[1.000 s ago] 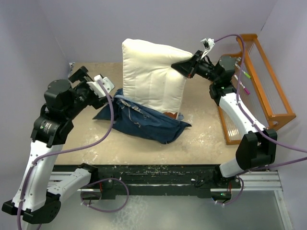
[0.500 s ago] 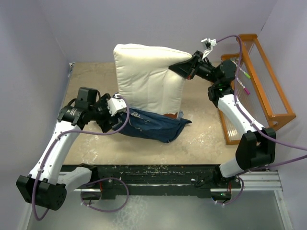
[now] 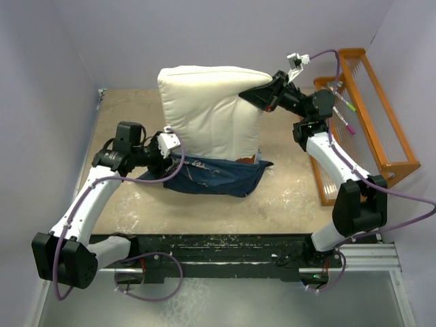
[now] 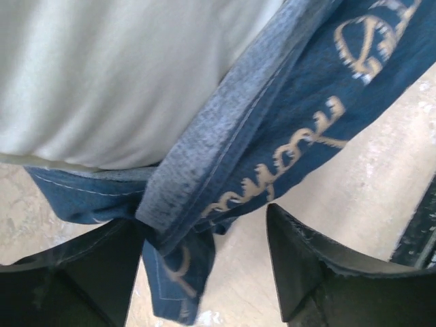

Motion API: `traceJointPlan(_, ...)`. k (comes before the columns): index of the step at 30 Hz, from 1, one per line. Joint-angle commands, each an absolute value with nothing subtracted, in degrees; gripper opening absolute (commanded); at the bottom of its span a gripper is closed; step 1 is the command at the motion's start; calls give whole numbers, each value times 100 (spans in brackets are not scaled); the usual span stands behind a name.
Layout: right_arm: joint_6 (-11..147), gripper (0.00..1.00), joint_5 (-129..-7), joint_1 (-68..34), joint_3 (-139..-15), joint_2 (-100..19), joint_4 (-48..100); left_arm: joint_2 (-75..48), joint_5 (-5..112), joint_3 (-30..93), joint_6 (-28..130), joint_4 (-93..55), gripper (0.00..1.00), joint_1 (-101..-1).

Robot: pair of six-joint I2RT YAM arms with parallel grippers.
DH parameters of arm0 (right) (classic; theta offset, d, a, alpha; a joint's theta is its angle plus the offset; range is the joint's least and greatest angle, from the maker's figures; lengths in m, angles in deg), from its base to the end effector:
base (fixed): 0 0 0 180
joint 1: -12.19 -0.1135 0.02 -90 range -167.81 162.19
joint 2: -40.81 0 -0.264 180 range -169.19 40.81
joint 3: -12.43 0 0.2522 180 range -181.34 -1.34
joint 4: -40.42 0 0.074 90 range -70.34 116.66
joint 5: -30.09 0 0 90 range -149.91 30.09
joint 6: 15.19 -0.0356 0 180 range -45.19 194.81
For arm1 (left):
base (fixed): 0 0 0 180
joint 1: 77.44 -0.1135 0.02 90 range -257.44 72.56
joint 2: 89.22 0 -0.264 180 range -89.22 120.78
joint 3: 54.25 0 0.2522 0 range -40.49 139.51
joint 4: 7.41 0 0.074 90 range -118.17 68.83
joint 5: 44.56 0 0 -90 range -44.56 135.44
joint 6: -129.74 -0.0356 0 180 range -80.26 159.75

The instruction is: Remove the pillowcase from the pillow

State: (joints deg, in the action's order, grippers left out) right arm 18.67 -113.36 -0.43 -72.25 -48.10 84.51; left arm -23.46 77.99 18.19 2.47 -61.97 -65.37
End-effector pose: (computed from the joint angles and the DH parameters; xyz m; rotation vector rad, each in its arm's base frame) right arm 0.3251 0.1021 0.4199 -0.5610 1.1844 1.4474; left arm 0.2227 -0.0672 0.3064 1.1809 1.9588 -0.4567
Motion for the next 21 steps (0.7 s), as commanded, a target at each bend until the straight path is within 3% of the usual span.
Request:
traceJointPlan(1,1234,0,-10769,-47,-7402,-4620,9705,-2336,7599,1485,504,-5273,62,-6514)
traceJointPlan(5,1069,0,-10446,-38,-7548,-4632,9851,-2170,7361,1316,555,-5104,22,-6554)
traceJointPlan(7,827,0,-10085,-17,-7676,-4702,10073,-2182,7318,1216,690,-4985,10,-6581)
traceJointPlan(13,-15,0,-8619,75,-7899,-4818,10843,-2454,7374,1100,1127,-4673,0,-6749)
traceJointPlan(21,-321,0,-7388,271,-8273,-4524,10758,-2518,7407,1029,1160,-4551,0,-7135)
